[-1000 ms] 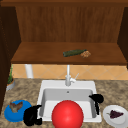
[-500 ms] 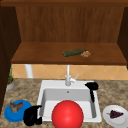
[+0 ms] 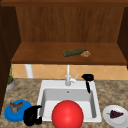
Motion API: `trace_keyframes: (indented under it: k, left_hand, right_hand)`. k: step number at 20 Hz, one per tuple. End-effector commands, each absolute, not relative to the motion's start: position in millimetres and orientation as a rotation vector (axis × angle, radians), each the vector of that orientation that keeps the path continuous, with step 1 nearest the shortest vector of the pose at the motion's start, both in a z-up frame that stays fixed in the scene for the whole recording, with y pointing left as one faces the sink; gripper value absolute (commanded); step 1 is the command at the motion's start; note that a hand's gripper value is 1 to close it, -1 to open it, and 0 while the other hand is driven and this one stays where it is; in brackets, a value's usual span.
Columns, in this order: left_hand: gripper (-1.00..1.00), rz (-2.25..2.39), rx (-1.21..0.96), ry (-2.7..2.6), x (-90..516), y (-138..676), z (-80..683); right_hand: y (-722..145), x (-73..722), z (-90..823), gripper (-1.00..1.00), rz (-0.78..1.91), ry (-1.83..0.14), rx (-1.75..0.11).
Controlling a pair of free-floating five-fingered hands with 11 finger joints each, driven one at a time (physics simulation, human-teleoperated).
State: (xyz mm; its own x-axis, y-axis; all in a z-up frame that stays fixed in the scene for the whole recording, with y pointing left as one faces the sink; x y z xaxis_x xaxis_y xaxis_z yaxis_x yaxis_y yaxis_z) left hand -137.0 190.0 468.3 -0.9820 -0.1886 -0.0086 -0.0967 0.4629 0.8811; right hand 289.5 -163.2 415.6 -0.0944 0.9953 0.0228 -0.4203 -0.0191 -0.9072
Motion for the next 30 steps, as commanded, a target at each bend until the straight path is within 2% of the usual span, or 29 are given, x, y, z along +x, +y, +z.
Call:
trace_keyframes:
  k: [1,13,30]
  left_hand:
    - [0.00,-1.562,0.255,-2.609,-137,190,468]
    - [0.00,-1.562,0.256,-2.609,-137,190,468]
    - [0.00,-1.562,0.256,-2.609,-137,190,468]
  right_hand:
    - [-155,317,415,-1.00,1.468,-0.895,-0.847]
    - [-129,406,419,-1.00,1.483,-0.871,-0.879]
    - [-106,505,375,-1.00,1.601,-0.664,-0.876]
